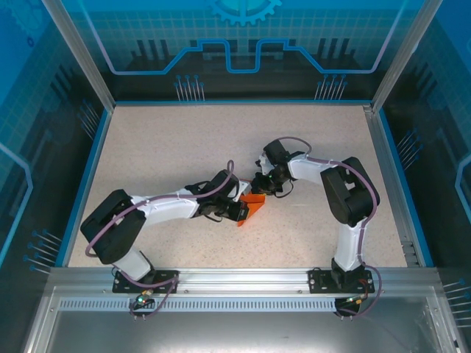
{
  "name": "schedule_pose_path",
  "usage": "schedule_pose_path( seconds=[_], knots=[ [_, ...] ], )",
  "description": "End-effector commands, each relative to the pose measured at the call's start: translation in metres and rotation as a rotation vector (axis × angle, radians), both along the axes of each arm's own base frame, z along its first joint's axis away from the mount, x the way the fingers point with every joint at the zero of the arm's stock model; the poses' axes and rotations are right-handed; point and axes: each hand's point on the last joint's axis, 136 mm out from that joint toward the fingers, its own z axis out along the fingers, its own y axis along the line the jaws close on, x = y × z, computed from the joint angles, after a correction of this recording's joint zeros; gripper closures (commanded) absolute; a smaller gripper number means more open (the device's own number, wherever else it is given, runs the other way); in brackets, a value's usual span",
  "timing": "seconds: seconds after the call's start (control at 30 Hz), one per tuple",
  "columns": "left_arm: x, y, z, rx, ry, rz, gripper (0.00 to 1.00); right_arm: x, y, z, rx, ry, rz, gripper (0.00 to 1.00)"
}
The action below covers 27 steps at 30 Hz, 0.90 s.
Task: Fold a paper plane with a square sheet of paper (pick it up from the middle)
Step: Third fold the triangle at the center of the table.
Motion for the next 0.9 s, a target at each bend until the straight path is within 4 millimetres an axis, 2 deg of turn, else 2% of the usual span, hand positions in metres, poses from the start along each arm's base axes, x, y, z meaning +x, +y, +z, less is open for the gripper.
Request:
schedule_pose_path(
  seconds=[0.0,0.33,0.87],
  knots=[
    [0.003,0.004,-0.008,0.006,0.032,0.025,1.0,-0.009,0.0,-0.009,-0.039,0.027,0.034,0.79],
    [0.009,0.007,-0.018,0.023,0.039,0.032,1.0,-0.009,0.0,-0.007,-0.041,0.026,0.037,0.79],
    [0.016,0.011,-0.019,0.055,0.02,0.029,1.0,-0.009,-0.001,-0.008,-0.053,0.031,0.039,0.78]
  ],
)
